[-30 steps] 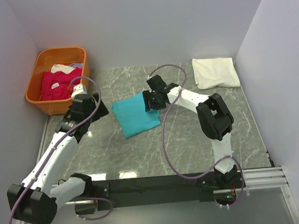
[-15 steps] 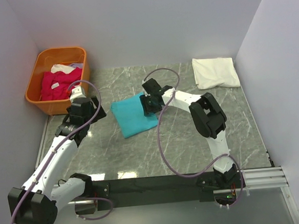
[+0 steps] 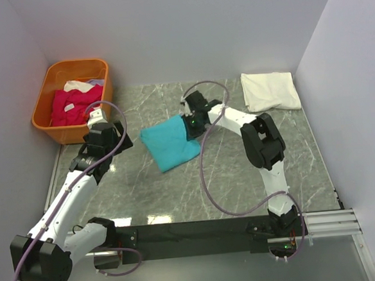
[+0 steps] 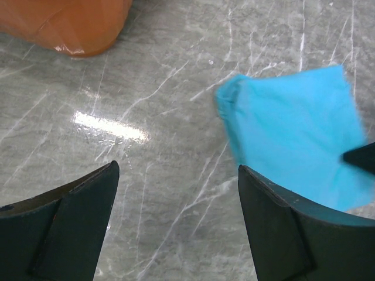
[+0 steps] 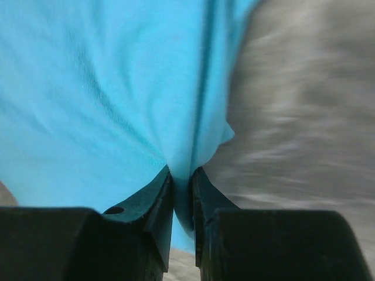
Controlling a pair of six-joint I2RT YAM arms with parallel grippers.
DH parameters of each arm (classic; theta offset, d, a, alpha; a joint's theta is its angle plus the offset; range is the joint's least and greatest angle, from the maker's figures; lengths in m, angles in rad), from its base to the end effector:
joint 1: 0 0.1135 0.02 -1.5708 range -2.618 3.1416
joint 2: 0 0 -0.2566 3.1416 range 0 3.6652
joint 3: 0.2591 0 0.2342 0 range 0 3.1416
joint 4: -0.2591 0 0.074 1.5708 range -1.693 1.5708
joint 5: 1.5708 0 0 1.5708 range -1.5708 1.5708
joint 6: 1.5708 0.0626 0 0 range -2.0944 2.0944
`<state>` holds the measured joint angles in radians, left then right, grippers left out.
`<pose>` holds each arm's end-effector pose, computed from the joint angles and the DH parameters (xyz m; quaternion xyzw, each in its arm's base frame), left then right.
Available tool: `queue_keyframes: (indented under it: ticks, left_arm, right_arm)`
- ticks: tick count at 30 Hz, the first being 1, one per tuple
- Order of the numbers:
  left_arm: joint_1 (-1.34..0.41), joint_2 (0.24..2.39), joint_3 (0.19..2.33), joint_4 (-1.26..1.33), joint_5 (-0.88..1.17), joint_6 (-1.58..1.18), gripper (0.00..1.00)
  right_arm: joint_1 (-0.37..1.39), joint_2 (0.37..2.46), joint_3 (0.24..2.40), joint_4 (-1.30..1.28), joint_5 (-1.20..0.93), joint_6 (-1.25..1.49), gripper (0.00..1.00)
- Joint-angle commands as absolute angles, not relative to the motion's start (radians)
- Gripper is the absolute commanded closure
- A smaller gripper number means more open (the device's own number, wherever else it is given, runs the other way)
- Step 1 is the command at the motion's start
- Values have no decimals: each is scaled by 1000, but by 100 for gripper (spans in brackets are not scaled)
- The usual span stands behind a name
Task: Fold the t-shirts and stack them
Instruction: Neatly place the folded tshirt to the corner
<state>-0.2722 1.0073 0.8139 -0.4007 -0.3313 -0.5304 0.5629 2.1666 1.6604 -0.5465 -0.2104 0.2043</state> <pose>0.2241 -0.0414 0.2712 -0.1888 0.8538 -0.0467 0.4829 0.3804 0.2555 0.1511 -0.1979 0.9411 0.1895 0.1982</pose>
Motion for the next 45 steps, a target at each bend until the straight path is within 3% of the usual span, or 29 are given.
queue_keyframes:
  ticks: [1,10,20,26,35,45]
  left_arm:
    - [-267,996,804,-364,-341,-502,12]
    - [-265,1029,798,-357,-336,-499,12]
    - [-265,1103,799,-365,-388,-495,12]
    - [-265,1143,802,-370,-390,-494,12]
    - [-265,1161,804,-367,-388,-491,12]
    - [-265,1164,805,-370,-387,-491,12]
  right_arm:
    - [437,2161,1758,-592,-187,118,100]
    - [189,2244,2002,-655,-80,-70,100]
    - [94,2342,2200,-555,193,-248,100]
    - [92,2322,2200,-440,298,-311,100]
    - [34,2322,2249,-462,325,-212,100]
    - [-49,2226,2119,-391,327,-161,100]
